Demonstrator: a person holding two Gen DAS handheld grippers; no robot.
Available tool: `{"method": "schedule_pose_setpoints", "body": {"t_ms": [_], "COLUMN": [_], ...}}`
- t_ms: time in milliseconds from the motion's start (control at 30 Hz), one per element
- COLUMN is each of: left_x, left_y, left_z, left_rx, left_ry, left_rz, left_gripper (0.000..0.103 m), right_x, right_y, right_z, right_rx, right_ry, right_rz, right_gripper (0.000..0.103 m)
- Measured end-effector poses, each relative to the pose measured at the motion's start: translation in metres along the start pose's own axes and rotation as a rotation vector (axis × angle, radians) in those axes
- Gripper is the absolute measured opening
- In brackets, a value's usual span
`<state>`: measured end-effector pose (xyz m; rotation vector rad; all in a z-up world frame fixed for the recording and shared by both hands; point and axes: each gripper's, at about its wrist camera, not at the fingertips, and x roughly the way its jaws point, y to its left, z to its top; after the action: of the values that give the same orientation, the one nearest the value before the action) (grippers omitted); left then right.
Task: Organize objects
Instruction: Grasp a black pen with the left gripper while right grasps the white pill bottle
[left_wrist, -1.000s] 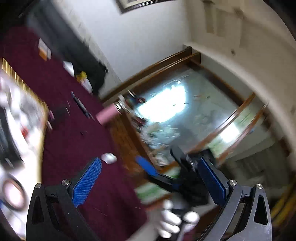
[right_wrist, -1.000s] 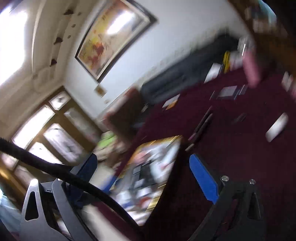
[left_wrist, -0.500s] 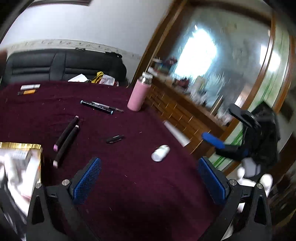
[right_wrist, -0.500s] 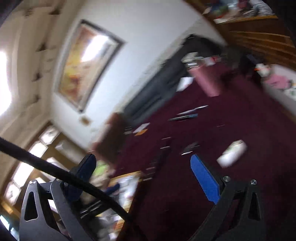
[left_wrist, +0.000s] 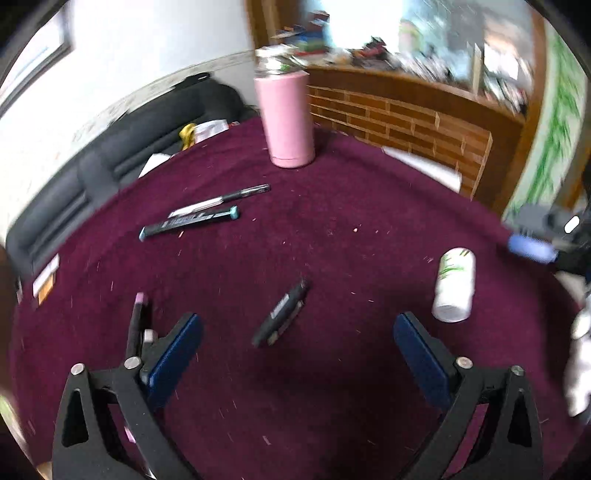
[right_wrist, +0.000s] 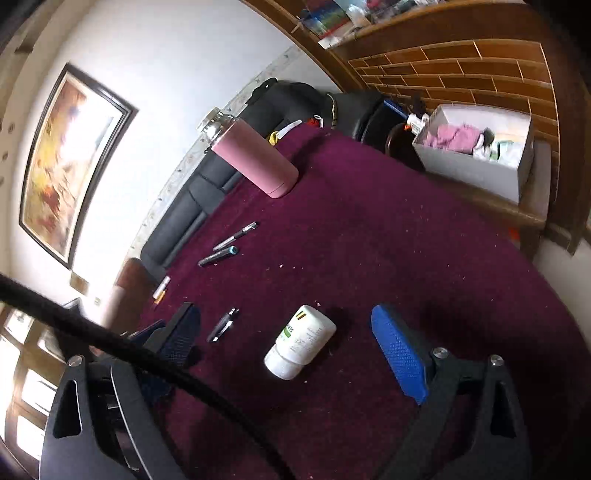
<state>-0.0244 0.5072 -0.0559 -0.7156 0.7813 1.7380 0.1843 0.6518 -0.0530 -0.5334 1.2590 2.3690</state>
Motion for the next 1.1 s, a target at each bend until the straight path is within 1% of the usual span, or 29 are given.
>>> {"method": "schedule_pose_setpoints", "body": {"t_ms": [33,67,100,133,200,233,267,300,333,367,400,433,500,567,600,700,767,800,833,867,900,933,967,1033,1100], "left_x": [0.007,0.016,0.027,0.036,0.048,0.052,0.053,0.054,0.054,0.052,0.050,0.048,0.041,0.028,0.023,-0.015,-0.051,-0.070,-0.087,-0.110,-0.122,-0.134,-0.151,-0.166,-0.182], "left_y": [0.000,0.001,0.001,0.000,-0.002,-0.004,-0.003,-0.001,0.001,0.002,0.001,-0.002,-0.004,-0.001,0.002,0.011,0.014,0.014,0.014,0.013,0.013,0.014,0.015,0.022,0.029], "left_z": [0.002,0.005,0.009,0.010,0.010,0.009,0.009,0.010,0.009,0.009,0.008,0.007,0.004,-0.003,-0.007,-0.022,-0.036,-0.044,-0.052,-0.064,-0.071,-0.079,-0.092,-0.108,-0.127], "left_rx": [0.023,0.037,0.046,0.059,0.095,0.108,0.108,0.098,0.070,0.035,0.027,0.026,0.001,-0.048,-0.073,-0.161,-0.210,-0.231,-0.248,-0.268,-0.278,-0.291,-0.313,-0.346,-0.384], "left_ry": [0.017,0.039,0.065,0.090,0.114,0.121,0.103,0.110,0.120,0.129,0.131,0.132,0.133,0.115,0.106,0.050,-0.012,-0.044,-0.069,-0.107,-0.134,-0.157,-0.184,-0.218,-0.250], "left_rz": [0.004,-0.008,-0.040,-0.050,-0.031,-0.034,-0.044,-0.057,-0.080,-0.128,-0.149,-0.143,-0.111,-0.102,-0.110,-0.166,-0.218,-0.238,-0.254,-0.278,-0.294,-0.311,-0.332,-0.362,-0.364], "left_gripper": [0.081,0.074,0.058,0.051,0.051,0.052,0.052,0.050,0.038,0.030,0.015,0.012,0.012,0.012,0.012,0.012,0.012,0.012,0.012,0.012,0.012,0.012,0.012,0.012,0.012], "right_x": [0.000,0.001,0.002,0.003,0.004,0.002,0.003,0.005,0.007,0.009,0.011,0.012,0.016,0.019,0.021,0.028,0.033,0.036,0.041,0.045,0.044,0.045,0.046,0.051,0.063], "right_y": [-0.001,-0.002,-0.003,-0.004,-0.006,-0.006,-0.006,-0.006,-0.006,-0.007,-0.007,-0.007,-0.005,-0.004,-0.002,0.004,0.008,0.010,0.011,0.012,0.014,0.016,0.019,0.025,0.032], "right_z": [0.001,0.001,0.001,0.001,0.000,-0.001,-0.002,-0.003,-0.003,-0.004,-0.005,-0.006,-0.007,-0.009,-0.011,-0.016,-0.021,-0.024,-0.028,-0.030,-0.030,-0.030,-0.029,-0.028,-0.025], "right_rx": [0.004,0.010,0.013,0.015,0.019,0.017,0.017,0.015,0.014,0.013,0.013,0.010,-0.006,-0.020,-0.035,-0.079,-0.116,-0.135,-0.161,-0.169,-0.172,-0.165,-0.161,-0.160,-0.165], "right_ry": [0.001,0.005,0.008,0.012,0.019,0.020,0.020,0.021,0.022,0.030,0.039,0.043,0.058,0.070,0.081,0.105,0.122,0.125,0.139,0.152,0.135,0.145,0.153,0.170,0.197], "right_rz": [0.002,0.006,0.005,0.007,0.009,0.008,0.008,0.004,0.000,-0.003,-0.005,-0.010,-0.023,-0.026,-0.029,-0.053,-0.082,-0.116,-0.177,-0.200,-0.216,-0.224,-0.230,-0.263,-0.304], "right_gripper": [0.095,0.095,0.095,0.095,0.095,0.095,0.095,0.095,0.095,0.095,0.095,0.095,0.095,0.095,0.095,0.095,0.087,0.082,0.069,0.061,0.059,0.058,0.054,0.054,0.054]}}
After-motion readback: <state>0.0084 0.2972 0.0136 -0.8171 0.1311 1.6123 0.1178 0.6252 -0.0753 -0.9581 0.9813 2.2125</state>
